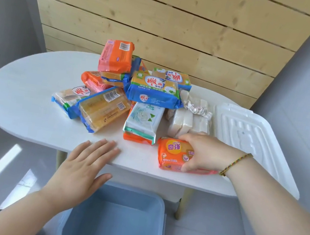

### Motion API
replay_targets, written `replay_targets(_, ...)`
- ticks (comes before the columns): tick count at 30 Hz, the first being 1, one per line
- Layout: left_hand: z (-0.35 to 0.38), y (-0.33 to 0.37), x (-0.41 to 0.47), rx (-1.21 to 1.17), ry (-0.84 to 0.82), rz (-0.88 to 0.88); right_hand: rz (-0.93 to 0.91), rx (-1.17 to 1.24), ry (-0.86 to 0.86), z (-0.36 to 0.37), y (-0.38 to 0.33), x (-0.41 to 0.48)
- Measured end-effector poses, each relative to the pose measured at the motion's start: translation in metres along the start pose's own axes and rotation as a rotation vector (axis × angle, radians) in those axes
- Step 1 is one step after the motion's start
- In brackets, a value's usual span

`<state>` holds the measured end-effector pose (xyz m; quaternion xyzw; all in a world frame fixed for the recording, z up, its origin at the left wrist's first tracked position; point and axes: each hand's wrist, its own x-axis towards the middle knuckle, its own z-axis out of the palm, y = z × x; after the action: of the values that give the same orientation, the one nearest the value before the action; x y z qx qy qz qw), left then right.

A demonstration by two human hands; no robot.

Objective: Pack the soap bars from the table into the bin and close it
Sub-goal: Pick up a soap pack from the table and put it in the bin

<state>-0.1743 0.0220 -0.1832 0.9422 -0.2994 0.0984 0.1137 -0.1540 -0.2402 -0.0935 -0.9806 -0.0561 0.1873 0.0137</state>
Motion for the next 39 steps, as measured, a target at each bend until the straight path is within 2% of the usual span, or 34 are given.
replay_targets(4, 0.006, -0.003, 0.001, 0.005, 0.022, 0.032, 0.047, -0.044, -0.115, -0.003, -0.001, 0.009)
replay_targets(8, 0.008, -0.006, -0.001, -0.019, 0.066, 0.058, 0.103, 0.089, -0.207, -0.002, -0.003, 0.007)
replay_targets(10, 0.011, -0.009, -0.009, -0.069, 0.147, 0.107, 0.12, 0.159, -0.202, 0.0, -0.005, 0.004)
replay_targets(12, 0.015, -0.009, -0.02, -0.144, 0.31, 0.138, 0.152, 0.213, -0.157, 0.002, -0.005, 0.0)
replay_targets(14, 0.022, -0.006, -0.033, -0.253, 0.42, 0.114, 0.2, 0.251, -0.122, 0.002, -0.009, -0.005)
replay_targets(15, 0.026, -0.005, -0.042, -0.3, 0.424, 0.081, 0.218, 0.253, -0.098, 0.003, -0.012, -0.007)
replay_targets(17, 0.041, -0.005, -0.056, -0.351, 0.355, -0.019, 0.235, 0.226, -0.015, 0.004, -0.015, -0.011)
replay_targets(19, 0.061, -0.012, -0.07, -0.382, 0.203, -0.206, 0.246, 0.21, 0.064, 0.009, -0.02, -0.014)
replay_targets(22, 0.088, -0.028, -0.084, -0.6, -0.123, -0.693, 0.253, 0.294, 0.169, 0.02, -0.025, -0.02)
replay_targets(24, 0.105, -0.038, -0.092, -0.755, -0.294, -0.892, 0.255, 0.37, 0.214, 0.026, -0.03, -0.023)
replay_targets(28, 0.12, -0.042, -0.096, -0.841, -0.399, -1.035, 0.227, 0.545, 0.257, 0.033, -0.037, -0.033)
replay_targets(32, 0.126, -0.036, -0.085, -0.894, -0.38, -1.07, 0.149, 0.719, 0.261, 0.044, -0.057, -0.052)
replay_targets(36, 0.138, -0.036, -0.081, -0.788, -0.256, -1.115, 0.158, 0.726, 0.086, 0.091, -0.086, -0.047)
replay_targets(39, 0.151, -0.041, -0.083, -0.828, -0.309, -1.139, 0.274, 0.712, -0.03, 0.145, -0.104, -0.018)
